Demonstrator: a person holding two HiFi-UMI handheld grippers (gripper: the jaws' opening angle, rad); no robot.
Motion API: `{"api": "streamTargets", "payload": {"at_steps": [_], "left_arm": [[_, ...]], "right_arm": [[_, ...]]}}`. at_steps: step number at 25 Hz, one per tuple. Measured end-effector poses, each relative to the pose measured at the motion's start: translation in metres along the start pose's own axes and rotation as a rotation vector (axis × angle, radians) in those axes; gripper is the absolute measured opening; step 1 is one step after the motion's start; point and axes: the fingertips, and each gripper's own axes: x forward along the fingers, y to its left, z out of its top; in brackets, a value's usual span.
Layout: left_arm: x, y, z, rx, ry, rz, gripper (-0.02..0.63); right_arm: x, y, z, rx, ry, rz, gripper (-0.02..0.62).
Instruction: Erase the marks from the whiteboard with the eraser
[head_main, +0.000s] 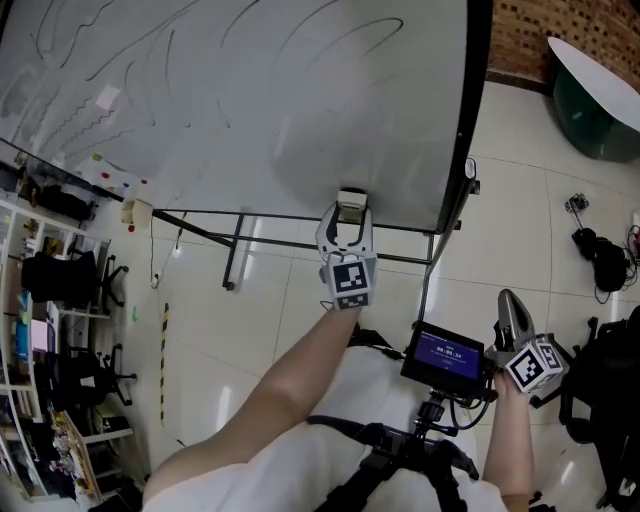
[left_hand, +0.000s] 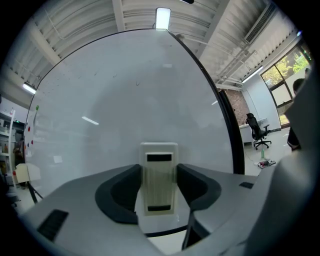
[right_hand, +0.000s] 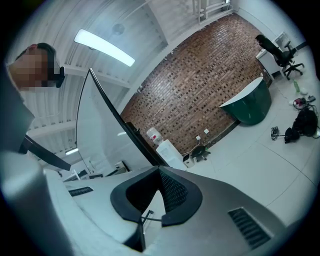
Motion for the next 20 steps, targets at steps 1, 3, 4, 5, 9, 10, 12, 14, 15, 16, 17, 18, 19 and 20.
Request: {"api": "streamTargets", "payload": {"at_steps": [1, 3, 4, 5, 9, 10, 12, 14, 15, 16, 17, 18, 19, 20], "left_arm": [[0.001, -0.008, -0.003, 0.004, 0.008, -0.012, 0.245], [0.002, -0.024, -0.009, 0.020, 0.032, -0.043, 0.245], [0.002, -0.031, -0.014, 0.036, 0.051, -0.061, 0.245], [0.003, -0.039, -0.021, 0.058, 0.076, -0.087, 0.245], [0.004, -0.092, -0.070, 0.191, 0.240, -0.355, 0.252], [0.003, -0.105, -0.081, 0.205, 0.281, -0.438, 0.252], [-0.004, -0.112, -0.087, 0.189, 0.308, -0.538, 0.250], [-0.015, -0.102, -0.078, 0.131, 0.275, -0.583, 0.250], [-0.022, -0.094, -0.071, 0.092, 0.250, -0.609, 0.250], [-0.031, -0.085, -0.065, 0.053, 0.228, -0.637, 0.250], [-0.041, -0.074, -0.062, 0.017, 0.216, -0.664, 0.250], [-0.053, -0.061, -0.061, -0.017, 0.217, -0.684, 0.251], [-0.066, -0.047, -0.063, -0.054, 0.228, -0.695, 0.252], [-0.080, -0.031, -0.065, -0.098, 0.246, -0.694, 0.252]], "right_arm": [[0.002, 0.002, -0.001, -0.004, 0.001, 0.004, 0.017], [0.004, 0.007, 0.000, -0.010, -0.002, 0.005, 0.017], [0.004, 0.009, 0.000, -0.012, -0.007, 0.004, 0.017], [0.005, 0.012, 0.001, -0.015, -0.011, 0.002, 0.017], [0.004, 0.029, 0.000, -0.035, -0.029, -0.003, 0.017], [0.004, 0.034, -0.001, -0.039, -0.032, -0.005, 0.018], [0.005, 0.047, -0.005, -0.046, -0.036, -0.011, 0.017], [0.006, 0.061, -0.012, -0.055, -0.034, -0.011, 0.017], [0.008, 0.069, -0.017, -0.060, -0.031, -0.008, 0.017], [0.011, 0.076, -0.024, -0.066, -0.025, -0.005, 0.018], [0.014, 0.084, -0.032, -0.071, -0.016, -0.001, 0.017], [0.018, 0.091, -0.041, -0.075, -0.004, 0.003, 0.017], [0.023, 0.098, -0.051, -0.078, 0.009, 0.008, 0.017], [0.028, 0.105, -0.061, -0.079, 0.024, 0.012, 0.017]]}}
